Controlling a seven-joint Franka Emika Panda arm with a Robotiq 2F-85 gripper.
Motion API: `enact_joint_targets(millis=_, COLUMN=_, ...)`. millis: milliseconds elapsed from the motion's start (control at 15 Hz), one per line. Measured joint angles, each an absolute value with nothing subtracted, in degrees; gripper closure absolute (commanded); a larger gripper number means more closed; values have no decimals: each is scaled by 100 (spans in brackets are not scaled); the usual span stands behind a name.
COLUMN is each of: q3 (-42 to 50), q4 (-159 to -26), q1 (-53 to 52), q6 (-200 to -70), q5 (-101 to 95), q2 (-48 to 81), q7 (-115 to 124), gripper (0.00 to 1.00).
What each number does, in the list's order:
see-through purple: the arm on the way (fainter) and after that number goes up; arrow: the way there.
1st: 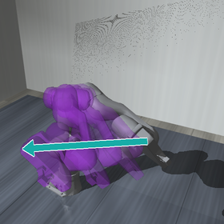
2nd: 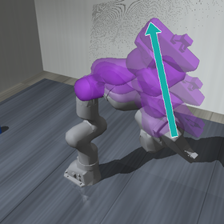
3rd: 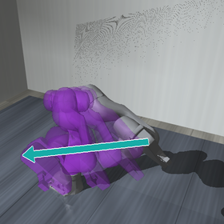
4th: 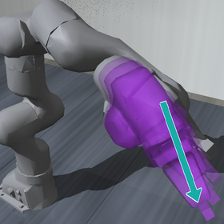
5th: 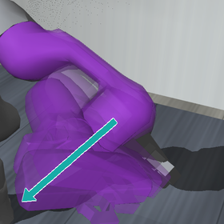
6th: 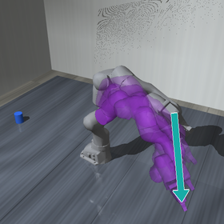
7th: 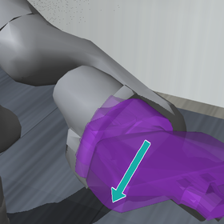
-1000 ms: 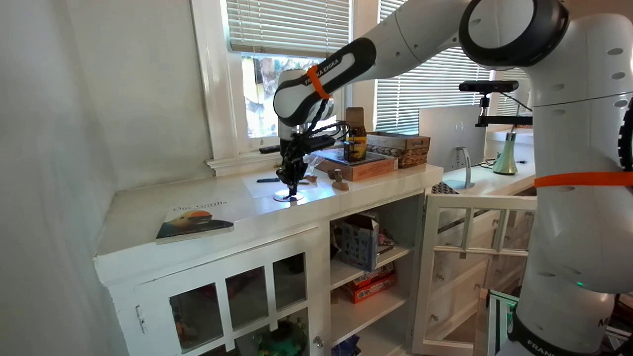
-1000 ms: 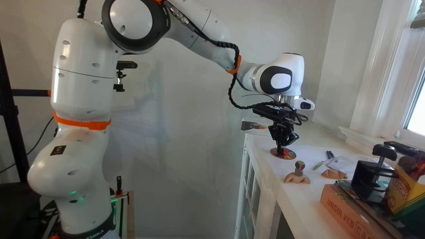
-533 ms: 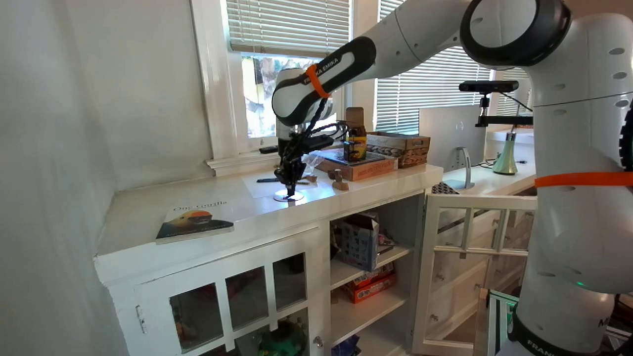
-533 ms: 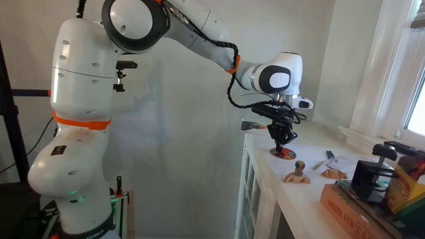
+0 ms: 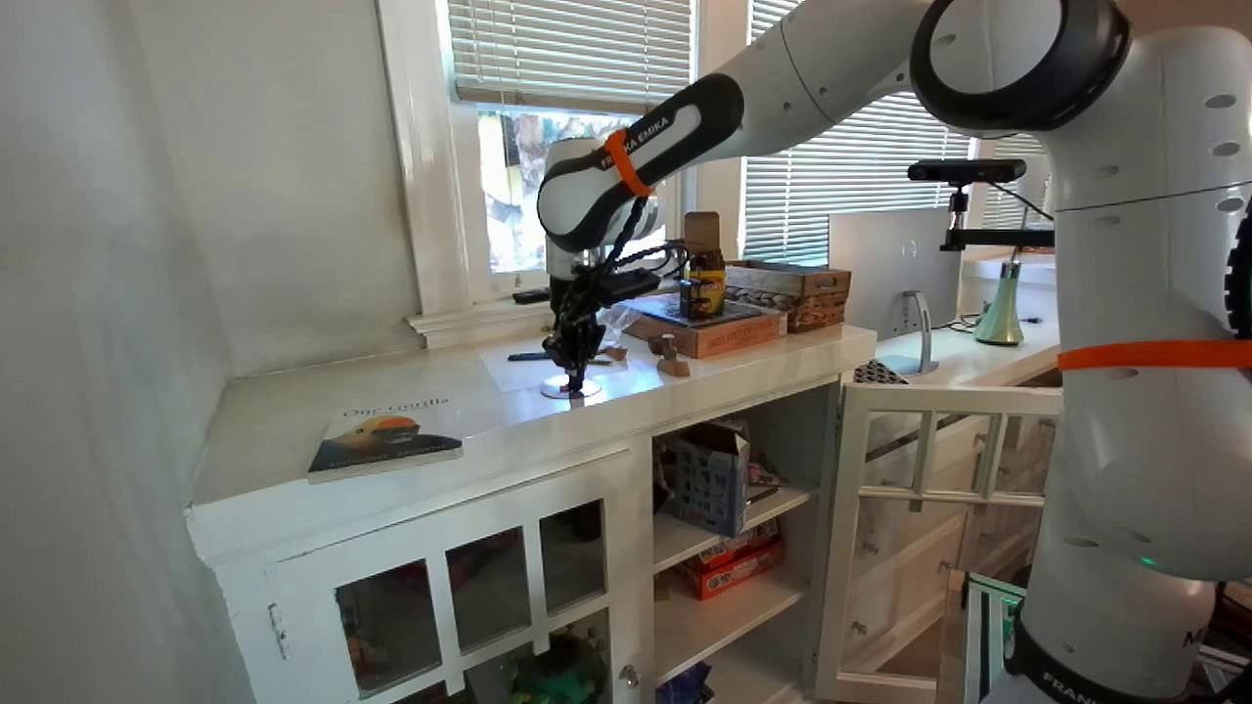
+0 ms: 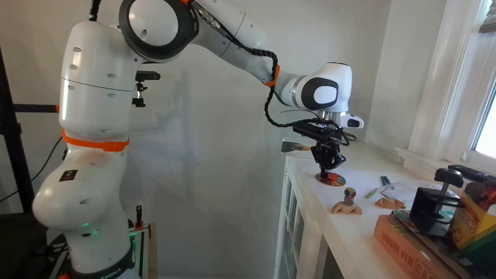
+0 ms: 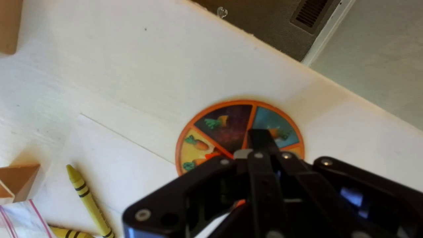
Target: Rotate the pointer on the wheel to the right.
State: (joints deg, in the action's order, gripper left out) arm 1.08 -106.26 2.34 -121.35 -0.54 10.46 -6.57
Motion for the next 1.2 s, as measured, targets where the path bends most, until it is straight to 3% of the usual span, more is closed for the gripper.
enact_joint_targets(millis=867, q3=94, q4=-10652, q1=220, q6=-12424, q5=-54, q2=1053, q7=-657, gripper=100)
enact_joint_targets(millis=1200, q3=80, q4=-10654, q1=219, q6=-11991, q5=-54, q2=903, q7=-725, gripper=100)
